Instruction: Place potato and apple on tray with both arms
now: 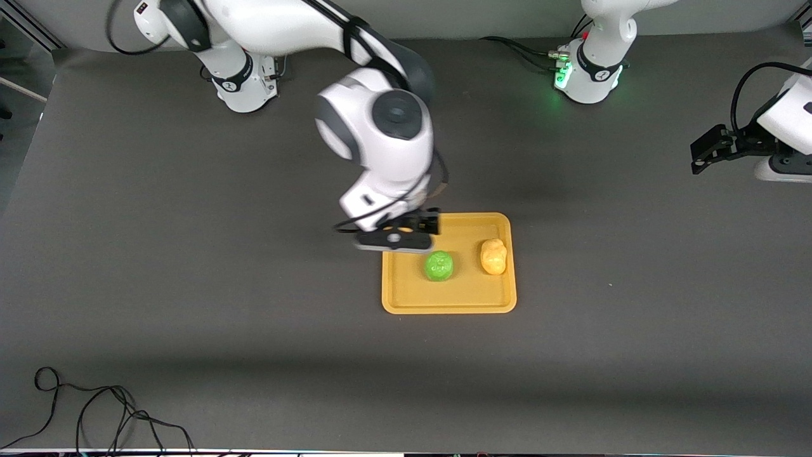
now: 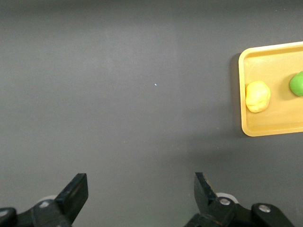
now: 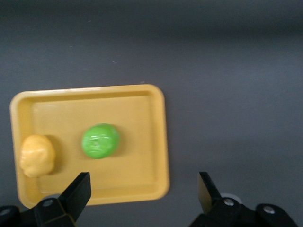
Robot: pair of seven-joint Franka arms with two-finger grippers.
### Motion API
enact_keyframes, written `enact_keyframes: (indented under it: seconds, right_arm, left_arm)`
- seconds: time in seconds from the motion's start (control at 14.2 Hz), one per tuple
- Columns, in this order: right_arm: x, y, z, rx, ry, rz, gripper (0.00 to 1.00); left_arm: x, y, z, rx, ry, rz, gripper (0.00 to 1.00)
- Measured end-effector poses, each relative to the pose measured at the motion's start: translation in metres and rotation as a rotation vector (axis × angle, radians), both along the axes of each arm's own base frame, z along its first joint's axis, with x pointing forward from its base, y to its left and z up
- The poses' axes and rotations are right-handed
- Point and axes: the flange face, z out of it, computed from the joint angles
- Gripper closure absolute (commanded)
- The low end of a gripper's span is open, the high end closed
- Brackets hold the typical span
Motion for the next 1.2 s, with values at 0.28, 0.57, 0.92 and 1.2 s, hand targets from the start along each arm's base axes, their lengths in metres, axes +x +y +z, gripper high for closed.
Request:
enact_keyframes:
  seconds: [0.28,0.57,0.92,1.2]
  right_arm:
    - [0.032,-0.134,0.057,-0.022,0.068,0.093,0.0]
    - [0.024,-0.255,0.085,-0.012,0.127,0.127,0.0]
    - [0.005,-0.398,0.097,0.024,0.152,0.086,0.0]
    - [-0.01,-0.469,0.112,0.043,0.136,0.051,0.0]
  left_arm:
    - [0.0,0.0,0.0,0.0,0.0,0.0,0.0]
    - [0.0,0.0,0.0,0.0,-0.001,0.0,0.0]
    - [0.0,0.001,0.001,0.0,-0.001,0.001,0.0]
    - [0.0,0.001,0.001,0.0,-0.001,0.001,0.0]
